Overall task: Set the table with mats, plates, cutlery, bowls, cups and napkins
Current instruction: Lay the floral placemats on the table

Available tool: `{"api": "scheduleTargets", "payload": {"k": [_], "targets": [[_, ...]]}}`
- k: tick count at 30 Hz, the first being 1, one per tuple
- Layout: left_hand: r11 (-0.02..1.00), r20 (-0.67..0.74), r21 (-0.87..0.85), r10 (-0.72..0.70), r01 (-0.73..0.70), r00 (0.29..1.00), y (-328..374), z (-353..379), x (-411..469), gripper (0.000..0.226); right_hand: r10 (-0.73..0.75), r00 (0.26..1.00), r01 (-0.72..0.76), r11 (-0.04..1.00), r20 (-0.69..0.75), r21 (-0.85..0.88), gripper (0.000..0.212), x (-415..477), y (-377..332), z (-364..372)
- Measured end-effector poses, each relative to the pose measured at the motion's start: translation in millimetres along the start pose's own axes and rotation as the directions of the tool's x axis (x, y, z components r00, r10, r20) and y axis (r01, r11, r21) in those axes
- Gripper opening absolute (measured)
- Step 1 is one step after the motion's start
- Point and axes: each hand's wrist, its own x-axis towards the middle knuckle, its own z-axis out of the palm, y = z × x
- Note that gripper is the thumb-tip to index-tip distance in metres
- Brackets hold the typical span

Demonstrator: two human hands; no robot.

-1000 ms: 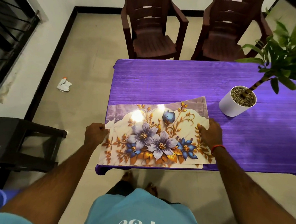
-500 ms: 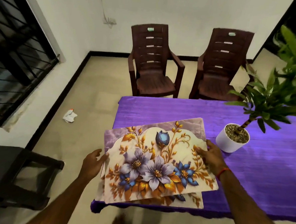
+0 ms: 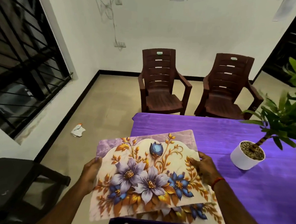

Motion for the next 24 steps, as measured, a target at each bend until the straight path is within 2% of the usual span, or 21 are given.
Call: {"api": "scheduleTargets", "payload": {"k": [4, 10, 14, 21, 24], "targets": [[0.996, 0.026, 0.008, -0.093, 0.093, 0.995, 11.7, -51.0, 9.8, 0.033, 0.023, 1.0, -0.023, 1.0, -0.012, -0.012, 0.022, -9.1, 8.1, 44.0], [0.997, 0.024, 0.049, -0.053, 0.052, 0.998, 24.6, -128.8, 28.6, 0.034, -0.015, 1.0, 0.015, 0.988, 0.0, -0.155, 0.029, -18.5, 14.3, 119.0], [0.996, 0.039, 0.08, -0.045, 0.041, 0.998, 33.9, -171.7, 43.2, 0.029, -0.034, 0.999, 0.034, 0.98, 0.003, -0.195, 0.02, -27.8, 6.7, 164.5], [0.998, -0.042, -0.005, -0.064, 0.064, 0.997, 52.0, -222.6, 73.8, 0.026, -0.105, 0.994, 0.105, 0.958, 0.016, -0.267, 0.027, -35.1, -3.1, 230.8], [0.997, -0.05, -0.016, -0.078, 0.077, 0.996, 61.0, -233.0, 90.5, 0.024, -0.094, 0.996, 0.091, 0.955, 0.002, -0.284, 0.025, -30.6, -8.1, 249.0]]}}
